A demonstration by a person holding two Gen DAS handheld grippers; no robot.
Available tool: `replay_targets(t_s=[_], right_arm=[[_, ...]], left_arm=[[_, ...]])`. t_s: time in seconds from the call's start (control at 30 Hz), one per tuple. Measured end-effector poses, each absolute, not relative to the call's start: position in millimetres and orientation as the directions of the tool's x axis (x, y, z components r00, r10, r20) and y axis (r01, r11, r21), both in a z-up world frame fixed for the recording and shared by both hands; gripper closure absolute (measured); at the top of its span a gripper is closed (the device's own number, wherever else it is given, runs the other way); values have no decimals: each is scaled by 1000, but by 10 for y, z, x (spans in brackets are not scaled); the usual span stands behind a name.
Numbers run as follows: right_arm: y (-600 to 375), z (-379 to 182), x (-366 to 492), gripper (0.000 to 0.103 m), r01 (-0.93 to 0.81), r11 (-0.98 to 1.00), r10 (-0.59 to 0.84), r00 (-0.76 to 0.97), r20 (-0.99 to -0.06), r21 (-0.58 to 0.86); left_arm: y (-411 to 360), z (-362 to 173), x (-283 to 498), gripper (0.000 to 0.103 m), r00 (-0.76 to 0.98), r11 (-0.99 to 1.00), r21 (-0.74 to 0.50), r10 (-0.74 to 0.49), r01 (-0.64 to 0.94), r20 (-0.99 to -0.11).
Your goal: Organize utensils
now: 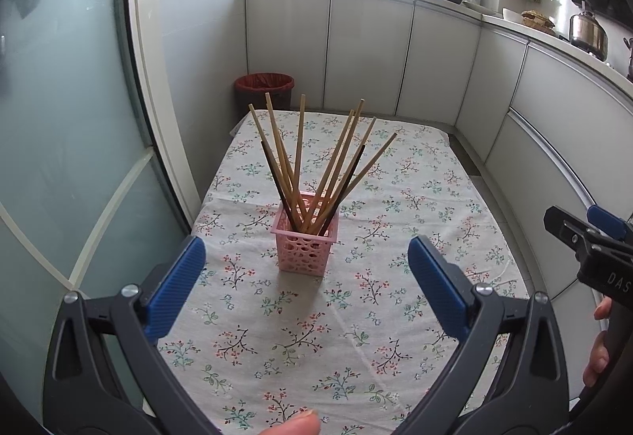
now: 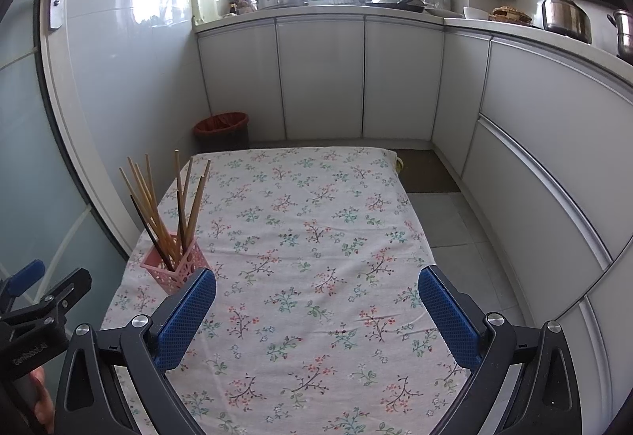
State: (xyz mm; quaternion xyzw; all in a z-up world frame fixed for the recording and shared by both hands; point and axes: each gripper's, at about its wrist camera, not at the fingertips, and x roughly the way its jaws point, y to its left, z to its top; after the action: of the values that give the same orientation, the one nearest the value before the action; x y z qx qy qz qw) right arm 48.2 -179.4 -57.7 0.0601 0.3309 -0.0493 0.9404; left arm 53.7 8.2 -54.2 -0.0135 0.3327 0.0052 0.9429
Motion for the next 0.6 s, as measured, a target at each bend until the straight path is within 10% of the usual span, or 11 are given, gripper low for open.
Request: replay_targets(t_s=[0.6], right_arm=[[-1781,-559,480,0,128,989,-54,777,-627,73]], left_arm=[[89,-530,532,1,780,1000,-17,7,-23,-625]])
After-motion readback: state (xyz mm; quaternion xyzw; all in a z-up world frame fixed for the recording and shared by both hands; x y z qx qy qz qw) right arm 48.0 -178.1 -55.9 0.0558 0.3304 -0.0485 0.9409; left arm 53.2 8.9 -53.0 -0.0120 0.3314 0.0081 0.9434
